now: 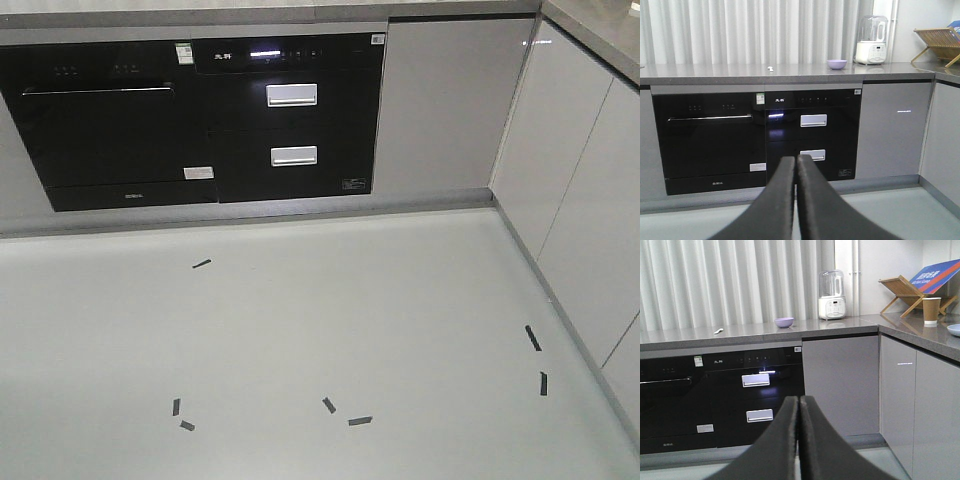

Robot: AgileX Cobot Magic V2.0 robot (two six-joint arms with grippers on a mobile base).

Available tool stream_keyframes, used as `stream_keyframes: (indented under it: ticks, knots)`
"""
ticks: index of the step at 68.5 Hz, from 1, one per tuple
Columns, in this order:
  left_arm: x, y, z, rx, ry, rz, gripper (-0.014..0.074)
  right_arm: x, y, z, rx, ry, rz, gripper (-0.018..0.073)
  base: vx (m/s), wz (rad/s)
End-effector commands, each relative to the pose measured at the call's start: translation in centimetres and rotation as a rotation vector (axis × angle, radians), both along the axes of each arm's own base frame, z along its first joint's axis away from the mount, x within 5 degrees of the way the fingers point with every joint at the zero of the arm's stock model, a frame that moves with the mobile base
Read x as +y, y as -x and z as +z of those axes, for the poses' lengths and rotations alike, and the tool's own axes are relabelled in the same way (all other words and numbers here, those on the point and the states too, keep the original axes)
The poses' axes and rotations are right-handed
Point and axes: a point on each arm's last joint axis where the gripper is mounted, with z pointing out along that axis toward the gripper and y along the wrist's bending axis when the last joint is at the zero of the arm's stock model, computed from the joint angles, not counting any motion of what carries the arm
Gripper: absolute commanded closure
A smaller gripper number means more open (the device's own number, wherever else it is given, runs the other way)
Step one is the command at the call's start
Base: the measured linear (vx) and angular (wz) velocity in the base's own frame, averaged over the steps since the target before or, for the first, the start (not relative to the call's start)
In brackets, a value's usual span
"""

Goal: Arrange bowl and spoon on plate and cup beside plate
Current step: 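Drive the base toward the counter holding the spoon and lavender bowl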

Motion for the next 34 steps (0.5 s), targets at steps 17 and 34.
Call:
stream_keyframes:
  ticks: [17,34]
  knots:
    - [0.01,0.28,1.39,-0.110,0.012,0.001,0.0603,-0.07,0.13,0.47,-0.079,0.004,-0.010,0.0570,0.00,0.00]
    - [0.01,0.28,1.39,-0.110,0.012,0.001,0.0603,-0.07,0.13,0.47,-0.079,0.004,-0.010,0.0570,0.00,0.00]
